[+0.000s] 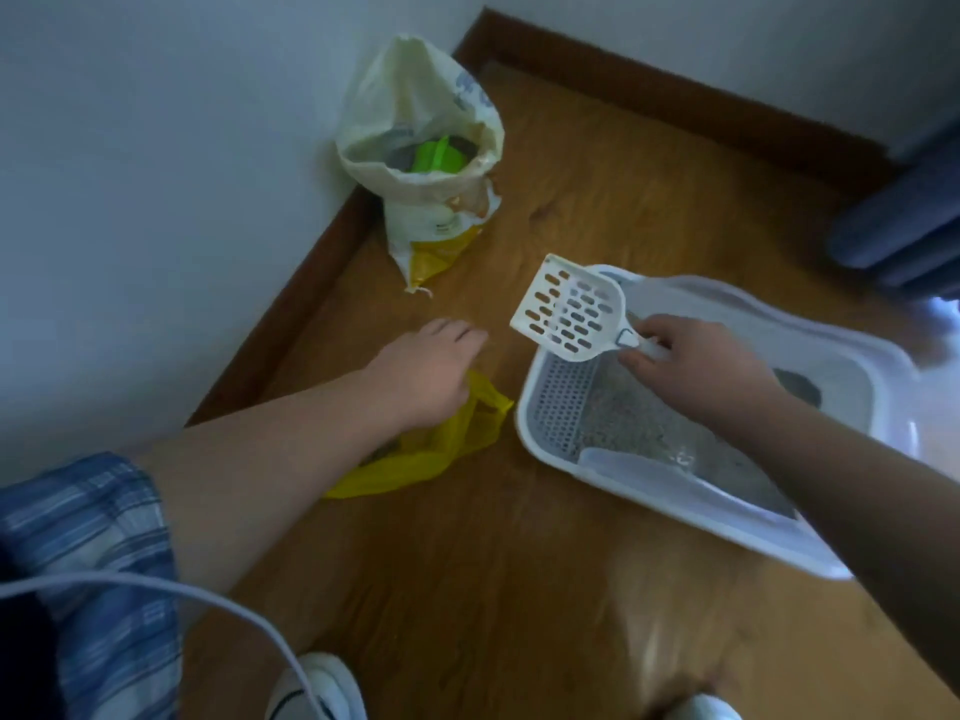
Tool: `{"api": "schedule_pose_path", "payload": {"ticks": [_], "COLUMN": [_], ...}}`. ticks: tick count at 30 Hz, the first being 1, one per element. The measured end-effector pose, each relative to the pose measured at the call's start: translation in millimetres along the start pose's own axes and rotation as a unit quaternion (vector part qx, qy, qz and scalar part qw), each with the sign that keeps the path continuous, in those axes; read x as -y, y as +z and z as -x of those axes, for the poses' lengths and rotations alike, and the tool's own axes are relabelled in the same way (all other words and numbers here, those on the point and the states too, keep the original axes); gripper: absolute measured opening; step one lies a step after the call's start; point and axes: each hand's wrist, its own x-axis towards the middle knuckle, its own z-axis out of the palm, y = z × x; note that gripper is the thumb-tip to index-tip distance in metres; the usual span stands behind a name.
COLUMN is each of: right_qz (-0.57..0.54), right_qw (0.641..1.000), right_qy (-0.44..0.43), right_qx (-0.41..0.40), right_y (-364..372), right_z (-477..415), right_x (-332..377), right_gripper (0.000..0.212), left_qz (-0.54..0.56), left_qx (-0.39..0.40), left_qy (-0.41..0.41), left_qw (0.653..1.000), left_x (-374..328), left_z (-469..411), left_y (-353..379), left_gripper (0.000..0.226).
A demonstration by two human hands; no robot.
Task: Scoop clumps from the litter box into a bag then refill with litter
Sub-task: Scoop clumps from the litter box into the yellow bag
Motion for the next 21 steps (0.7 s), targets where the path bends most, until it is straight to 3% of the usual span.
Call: {"api": "schedule_pose_path", "payload": {"ticks": [7,14,21], "right_qz": [0.088,0.252,0.362], "right_qw": [0.988,0.928,0.868], "right_qy": [0.119,0.226,0.245], "right_qx": [0.032,0.159,0.234], "right_y": [-43,-43,-53], "right_z": [40,56,36], "right_x": [-114,-188,-159], "right_gripper": [0.049,0.054,0.014], "left_qz": [-0.026,-0.064,-0.064], "left_qx": [-0.026,-0.001,-0.002], "left_qy": [0.086,0.068,0.068], "left_qw": [0.996,0.996,0.996], "left_x": [-89,-108,-101], "left_z": [-61,-81,-81], "left_y": [14,39,44], "left_gripper": [0.056,0.063,0.069]}}
